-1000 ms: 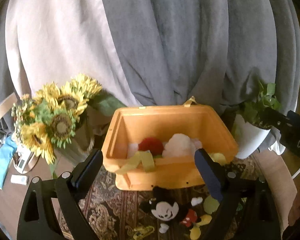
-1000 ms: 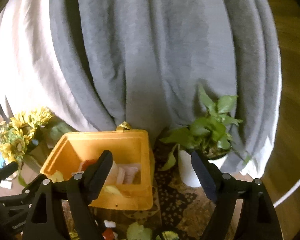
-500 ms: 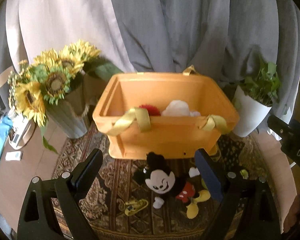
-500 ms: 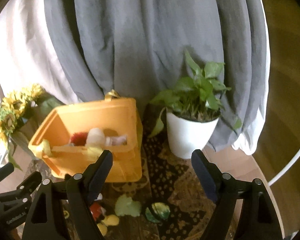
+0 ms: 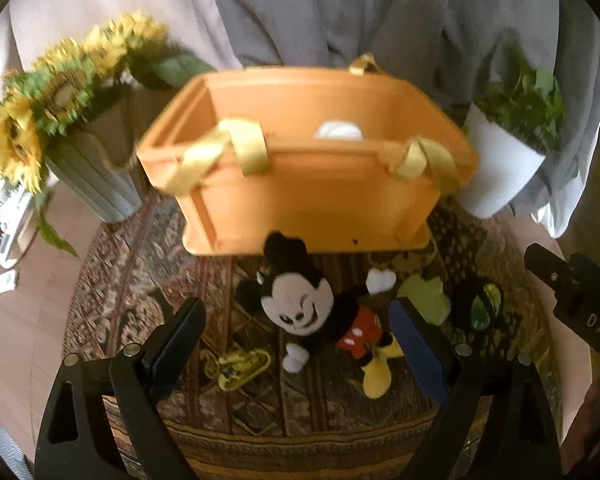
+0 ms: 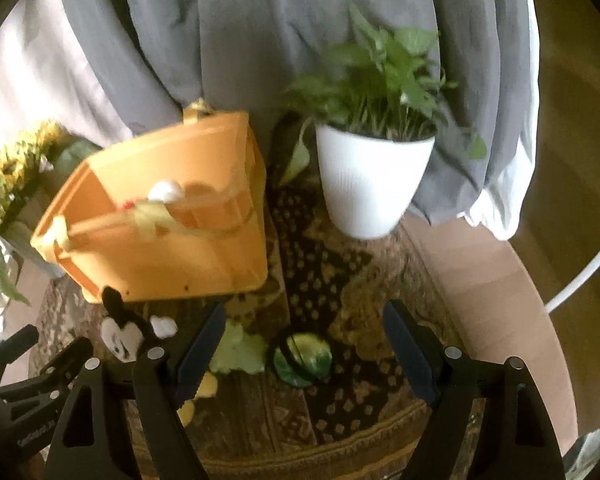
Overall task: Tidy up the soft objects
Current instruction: 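Withdraw both tools and move toward the Mickey plush and green ball, then grasp the Mickey plush with the left tool while the right tool grasps the green ball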
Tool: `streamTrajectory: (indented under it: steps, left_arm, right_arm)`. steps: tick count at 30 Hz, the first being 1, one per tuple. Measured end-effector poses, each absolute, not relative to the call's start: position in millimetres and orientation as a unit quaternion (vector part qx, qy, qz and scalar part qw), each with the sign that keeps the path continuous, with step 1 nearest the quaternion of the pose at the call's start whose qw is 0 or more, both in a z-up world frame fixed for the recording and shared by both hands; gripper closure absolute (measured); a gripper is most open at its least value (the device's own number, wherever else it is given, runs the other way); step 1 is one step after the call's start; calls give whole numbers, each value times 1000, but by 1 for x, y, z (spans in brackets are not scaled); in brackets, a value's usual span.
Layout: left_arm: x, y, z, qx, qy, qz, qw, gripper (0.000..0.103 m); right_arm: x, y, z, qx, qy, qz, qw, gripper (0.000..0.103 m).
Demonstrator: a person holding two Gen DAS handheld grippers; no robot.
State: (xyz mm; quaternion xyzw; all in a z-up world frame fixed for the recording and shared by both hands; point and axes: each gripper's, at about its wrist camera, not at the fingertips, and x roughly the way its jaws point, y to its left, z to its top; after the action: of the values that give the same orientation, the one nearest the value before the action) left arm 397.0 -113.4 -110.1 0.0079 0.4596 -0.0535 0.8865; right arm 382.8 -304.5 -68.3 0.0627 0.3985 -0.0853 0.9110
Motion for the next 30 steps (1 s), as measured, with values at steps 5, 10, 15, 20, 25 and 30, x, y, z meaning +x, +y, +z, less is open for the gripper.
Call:
streamTrajectory:
  steps: [5, 10, 15, 20, 25, 30]
  left_arm:
    - [400, -117, -126, 7, 484, -66, 873, 9]
    - [404, -121, -138, 5, 494, -74, 866, 9]
    - [412, -123, -152, 3, 509, -74, 858, 9]
    - [421, -128, -164, 0, 520, -81, 850, 9]
    - [433, -132, -177, 4, 531, -69, 845, 9]
    - [445, -133, -190, -7, 545, -57, 837, 9]
  right_arm:
    - [383, -307, -84, 71, 424, -83, 899, 21]
    - [385, -311, -102, 83, 450, -78, 886, 21]
    - [391, -313, -122, 92, 478, -73, 871, 21]
    - [397, -315, -147, 108, 512, -65, 850, 21]
    - [401, -316, -159, 108, 522, -67, 844, 21]
    - [408, -315, -169, 110, 530, -66, 838, 21]
